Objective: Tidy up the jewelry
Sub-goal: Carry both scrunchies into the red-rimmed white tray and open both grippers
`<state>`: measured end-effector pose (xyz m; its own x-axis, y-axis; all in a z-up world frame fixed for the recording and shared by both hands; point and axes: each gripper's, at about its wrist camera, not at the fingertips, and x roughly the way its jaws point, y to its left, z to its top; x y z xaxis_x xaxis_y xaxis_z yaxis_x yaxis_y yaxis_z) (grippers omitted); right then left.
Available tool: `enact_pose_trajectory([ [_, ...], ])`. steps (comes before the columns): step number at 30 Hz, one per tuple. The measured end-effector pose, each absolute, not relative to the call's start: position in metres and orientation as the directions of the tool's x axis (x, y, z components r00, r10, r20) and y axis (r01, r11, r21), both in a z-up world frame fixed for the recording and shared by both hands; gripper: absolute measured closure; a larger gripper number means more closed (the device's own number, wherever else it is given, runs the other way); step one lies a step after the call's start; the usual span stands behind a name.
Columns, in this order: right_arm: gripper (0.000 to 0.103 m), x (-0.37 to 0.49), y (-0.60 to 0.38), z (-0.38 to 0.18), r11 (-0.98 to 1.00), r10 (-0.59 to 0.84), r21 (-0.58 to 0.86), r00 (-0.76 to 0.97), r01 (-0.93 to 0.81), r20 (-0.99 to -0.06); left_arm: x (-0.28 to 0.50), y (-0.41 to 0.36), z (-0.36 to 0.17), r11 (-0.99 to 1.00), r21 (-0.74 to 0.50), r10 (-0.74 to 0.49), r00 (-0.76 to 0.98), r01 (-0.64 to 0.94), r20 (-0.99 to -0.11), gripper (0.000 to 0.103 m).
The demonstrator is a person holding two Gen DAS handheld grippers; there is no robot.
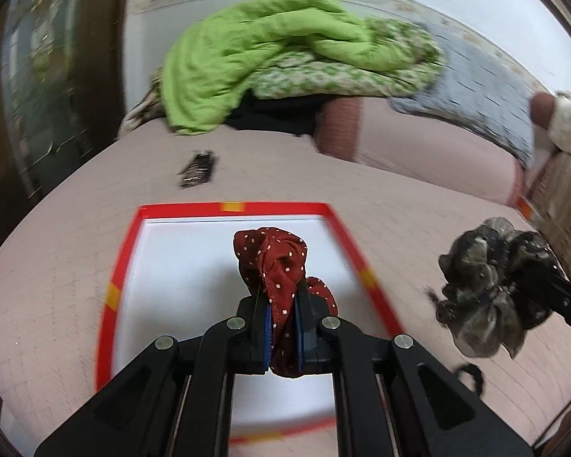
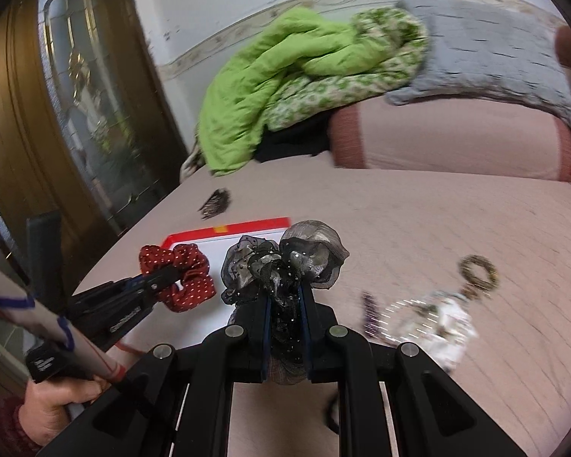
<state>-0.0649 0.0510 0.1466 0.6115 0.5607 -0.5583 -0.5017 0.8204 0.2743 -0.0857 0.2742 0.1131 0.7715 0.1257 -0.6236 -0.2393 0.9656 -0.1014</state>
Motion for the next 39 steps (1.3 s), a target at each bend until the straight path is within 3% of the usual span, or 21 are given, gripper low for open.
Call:
enact_pose_trajectory([
  [12, 0.089, 0.001, 0.156, 0.126, 0.782, 0.598, 0.327, 0.491, -0.530, -0.633, -0.040, 0.360, 0.094, 0.918, -0.176, 0.150, 0.722, -0.356, -0.675, 0.094],
  [28, 0.084, 0.086, 0.233, 0.072, 0.817, 0.528, 0.321, 0.400, -0.478, -0.749, 0.013, 0.384, 0.063, 0.901, -0.193, 0.115, 0.644, -0.387, -0.756, 0.093],
  [31, 0.079, 0.089, 0.232, 0.065, 0.827, 0.512, 0.315, 0.392, -0.466, -0.764, 0.012, 0.382, 0.065, 0.900, -0.186, 0.126, 0.646, -0.393, -0.753, 0.076],
  [35, 0.062, 0.088, 0.225, 0.071, 0.827, 0.513, 0.319, 0.392, -0.462, -0.763, 0.008, 0.380, 0.070, 0.898, -0.167, 0.159, 0.652, -0.408, -0.741, 0.049],
  [37, 0.053, 0.086, 0.219, 0.078, 0.823, 0.523, 0.321, 0.401, -0.469, -0.752, 0.004, 0.380, 0.075, 0.894, -0.168, 0.172, 0.665, -0.415, -0.727, 0.049],
  [39, 0.053, 0.082, 0.213, 0.087, 0.820, 0.528, 0.318, 0.416, -0.475, -0.740, 0.000, 0.380, 0.080, 0.893, -0.171, 0.181, 0.679, -0.417, -0.712, 0.049],
])
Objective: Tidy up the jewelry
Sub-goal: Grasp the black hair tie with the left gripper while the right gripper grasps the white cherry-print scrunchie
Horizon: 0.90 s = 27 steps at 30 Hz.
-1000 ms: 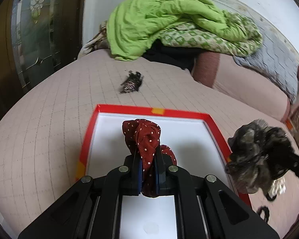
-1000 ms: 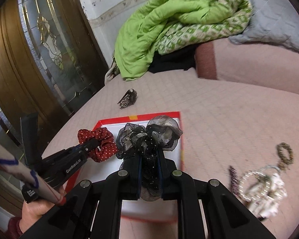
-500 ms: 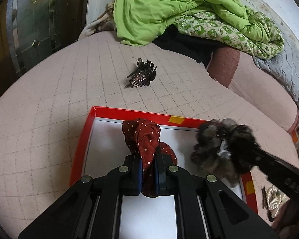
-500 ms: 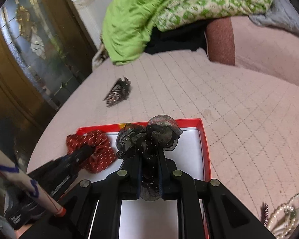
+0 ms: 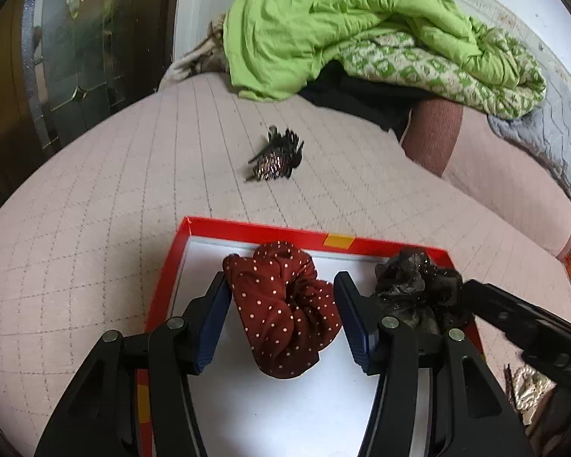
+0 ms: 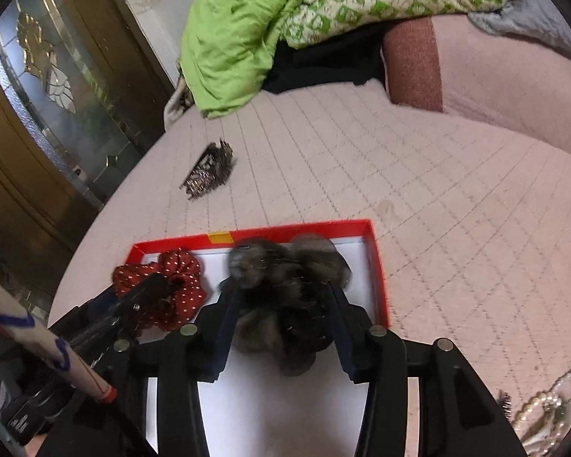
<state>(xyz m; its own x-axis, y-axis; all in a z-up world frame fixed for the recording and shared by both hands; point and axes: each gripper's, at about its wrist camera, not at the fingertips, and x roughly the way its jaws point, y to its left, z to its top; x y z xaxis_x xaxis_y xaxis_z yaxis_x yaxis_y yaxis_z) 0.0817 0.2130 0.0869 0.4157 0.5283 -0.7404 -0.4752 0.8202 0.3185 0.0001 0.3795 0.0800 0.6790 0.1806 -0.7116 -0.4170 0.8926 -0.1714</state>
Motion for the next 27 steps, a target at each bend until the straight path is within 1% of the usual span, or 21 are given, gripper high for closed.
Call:
enact_pose_trajectory([
  [4, 0.053, 0.072, 0.196, 0.105, 0.806, 0.558, 0.342, 0.429, -0.483, -0.710, -0.007, 0.376, 0.089, 0.890, -0.162, 0.213, 0.703, -0.426, -0.679, 0.049],
  [6, 0.053, 0.066, 0.181, 0.115, 0.799, 0.581, 0.373, 0.446, -0.472, -0.680, -0.011, 0.371, 0.094, 0.893, -0.157, 0.221, 0.715, -0.422, -0.663, 0.049],
  [9, 0.053, 0.050, 0.152, 0.124, 0.782, 0.610, 0.405, 0.448, -0.473, -0.654, -0.019, 0.361, 0.105, 0.901, -0.166, 0.217, 0.749, -0.400, -0.626, 0.049],
  [13, 0.053, 0.032, 0.101, 0.125, 0.798, 0.597, 0.413, 0.486, -0.439, -0.638, -0.027, 0.333, 0.118, 0.923, -0.159, 0.197, 0.785, -0.350, -0.588, 0.049],
  [19, 0.053, 0.010, 0.007, 0.124, 0.843, 0.535, 0.429, 0.596, -0.326, -0.599, -0.029, 0.273, 0.123, 0.968, -0.138, 0.093, 0.810, -0.210, -0.579, 0.048],
  [23, 0.053, 0.010, -0.053, 0.119, 0.883, 0.447, 0.417, 0.659, -0.217, -0.604, -0.027, 0.231, 0.118, 0.982, -0.164, -0.024, 0.794, -0.096, -0.608, 0.049],
  [24, 0.053, 0.012, -0.070, 0.115, 0.882, 0.434, 0.438, 0.662, -0.174, -0.611, -0.028, 0.218, 0.116, 0.983, -0.174, -0.064, 0.782, -0.058, -0.619, 0.049],
  [27, 0.053, 0.016, -0.097, 0.105, 0.852, 0.461, 0.508, 0.642, -0.127, -0.613, -0.038, 0.179, 0.107, 0.975, -0.211, -0.195, 0.725, 0.071, -0.661, 0.049],
])
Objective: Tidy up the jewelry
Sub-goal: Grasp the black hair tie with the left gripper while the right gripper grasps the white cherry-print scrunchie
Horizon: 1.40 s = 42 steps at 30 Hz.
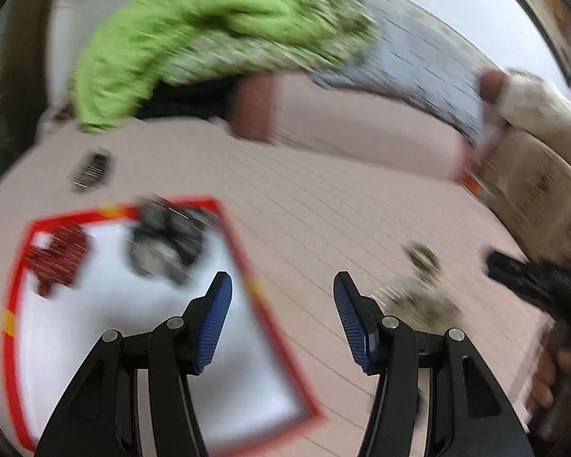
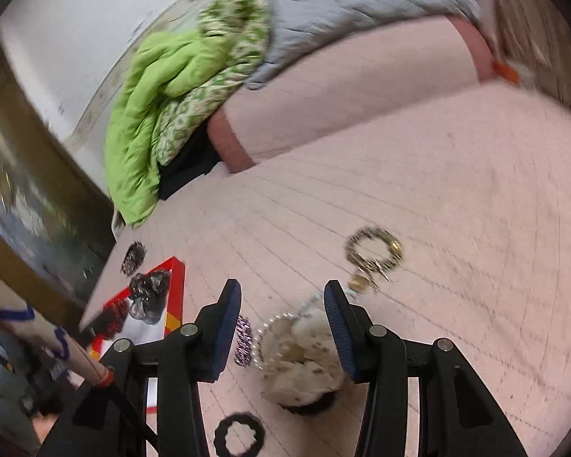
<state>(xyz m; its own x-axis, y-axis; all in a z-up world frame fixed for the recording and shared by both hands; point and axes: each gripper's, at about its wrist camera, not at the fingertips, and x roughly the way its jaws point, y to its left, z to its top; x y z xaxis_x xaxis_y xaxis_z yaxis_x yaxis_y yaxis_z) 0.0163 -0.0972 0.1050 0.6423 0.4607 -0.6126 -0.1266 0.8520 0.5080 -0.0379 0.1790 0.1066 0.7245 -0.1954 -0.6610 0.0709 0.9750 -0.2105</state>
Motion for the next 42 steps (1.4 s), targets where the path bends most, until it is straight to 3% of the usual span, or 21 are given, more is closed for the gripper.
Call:
enact_pose_trajectory([
  [4, 0.053, 0.017, -0.111, 0.099, 0.845, 0.462, 0.525, 0.633, -0.102, -0.621, -0.058, 0.129, 0.089, 0.947, -0.226, -0.321, 0.630, 0.229, -0.707, 0.049],
  [6, 0.053, 0.015, -0.119, 0.100, 0.835, 0.473, 0.540, 0.634, -0.102, -0.612, -0.067, 0.108, 0.081, 0.944, -0.184, -0.317, 0.608, 0.272, -0.728, 0.051],
  [8, 0.053, 0.010, -0.124, 0.099, 0.832, 0.477, 0.544, 0.636, -0.105, -0.606, -0.073, 0.092, 0.071, 0.939, -0.147, -0.310, 0.582, 0.310, -0.752, 0.061],
  [15, 0.053, -0.001, -0.136, 0.095, 0.831, 0.484, 0.545, 0.630, -0.113, -0.607, -0.087, 0.063, 0.047, 0.903, -0.152, -0.351, 0.488, 0.402, -0.799, 0.075],
  [17, 0.053, 0.001, -0.137, 0.094, 0.831, 0.485, 0.545, 0.627, -0.112, -0.610, -0.089, 0.057, 0.041, 0.895, -0.145, -0.353, 0.473, 0.421, -0.807, 0.084],
  [22, 0.053, 0.005, -0.126, 0.084, 0.832, 0.502, 0.540, 0.587, -0.127, -0.635, -0.087, 0.051, 0.025, 0.900, -0.097, -0.315, 0.481, 0.424, -0.818, 0.094],
  [30, 0.053, 0.010, -0.089, 0.056, 0.833, 0.536, 0.528, 0.467, -0.162, -0.703, -0.089, 0.063, 0.035, 0.914, -0.108, -0.327, 0.553, 0.391, -0.766, 0.096],
  [32, 0.065, 0.011, -0.084, 0.047, 0.833, 0.539, 0.532, 0.448, -0.155, -0.713, -0.090, 0.068, 0.043, 0.915, -0.119, -0.340, 0.576, 0.387, -0.743, 0.096],
  [33, 0.087, 0.013, -0.080, 0.042, 0.835, 0.537, 0.530, 0.435, -0.151, -0.723, -0.091, 0.071, 0.048, 0.916, -0.122, -0.345, 0.592, 0.383, -0.728, 0.096],
  [34, 0.096, 0.013, -0.078, 0.039, 0.840, 0.529, 0.523, 0.427, -0.144, -0.733, -0.092, 0.074, 0.051, 0.917, -0.124, -0.346, 0.603, 0.379, -0.718, 0.096],
  [38, 0.100, 0.006, -0.084, 0.056, 0.860, 0.490, 0.487, 0.511, -0.152, -0.706, -0.095, 0.084, 0.062, 0.931, -0.106, -0.322, 0.650, 0.348, -0.689, 0.096],
  [42, 0.100, -0.012, -0.096, 0.098, 0.905, 0.390, 0.391, 0.691, -0.166, -0.609, -0.091, 0.097, 0.073, 0.947, -0.113, -0.300, 0.694, 0.302, -0.654, 0.096],
])
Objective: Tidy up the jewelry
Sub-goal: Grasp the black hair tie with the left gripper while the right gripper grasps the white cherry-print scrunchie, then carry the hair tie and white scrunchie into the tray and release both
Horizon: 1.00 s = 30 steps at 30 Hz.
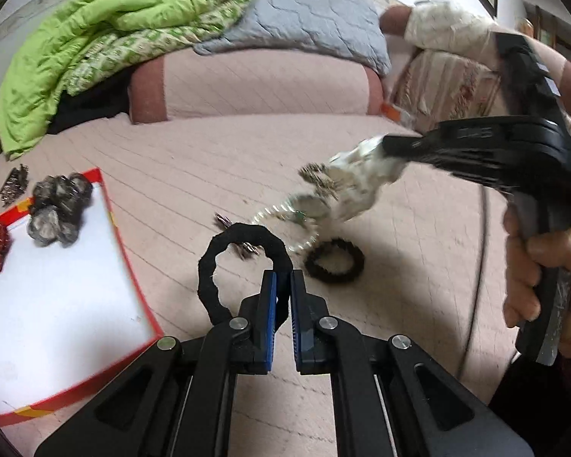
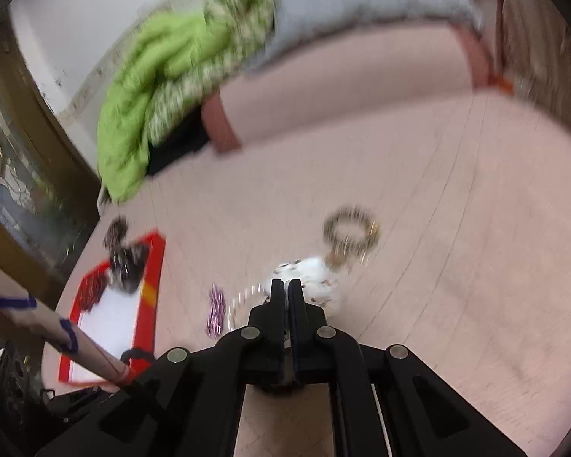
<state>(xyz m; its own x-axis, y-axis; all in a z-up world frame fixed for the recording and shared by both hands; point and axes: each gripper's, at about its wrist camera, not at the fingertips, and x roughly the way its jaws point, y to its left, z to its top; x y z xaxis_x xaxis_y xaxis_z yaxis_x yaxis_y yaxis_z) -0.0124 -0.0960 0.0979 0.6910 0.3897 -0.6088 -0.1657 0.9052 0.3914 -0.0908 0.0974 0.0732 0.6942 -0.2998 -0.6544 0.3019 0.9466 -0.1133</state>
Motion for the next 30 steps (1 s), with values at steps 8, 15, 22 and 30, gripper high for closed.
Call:
enact_pose_trajectory([
  [8, 0.100, -0.032, -0.092, 0.131, 0.878, 0.441, 0.392, 0.781, -0.273, -0.443, -0.084, 0.117, 0.091, 0.971, -0.087, -0.229, 0.765, 0.222, -0.601, 0.096],
  [15, 0.100, -0.033, -0.070, 0.131, 0.869, 0.474, 0.374, 0.763, -0.325, -0.439, -0.075, 0.131, 0.093, 0.978, -0.098, -0.204, 0.772, 0.182, -0.602, 0.096],
  [22, 0.100, -0.033, -0.059, 0.127, 0.860, 0.497, 0.371, 0.742, -0.350, -0.450, -0.076, 0.138, 0.093, 0.982, -0.088, -0.186, 0.776, 0.167, -0.602, 0.096],
  [30, 0.100, -0.035, -0.035, 0.127, 0.838, 0.541, 0.365, 0.710, -0.406, -0.452, -0.076, 0.153, 0.093, 0.989, -0.083, -0.150, 0.781, 0.125, -0.606, 0.096],
])
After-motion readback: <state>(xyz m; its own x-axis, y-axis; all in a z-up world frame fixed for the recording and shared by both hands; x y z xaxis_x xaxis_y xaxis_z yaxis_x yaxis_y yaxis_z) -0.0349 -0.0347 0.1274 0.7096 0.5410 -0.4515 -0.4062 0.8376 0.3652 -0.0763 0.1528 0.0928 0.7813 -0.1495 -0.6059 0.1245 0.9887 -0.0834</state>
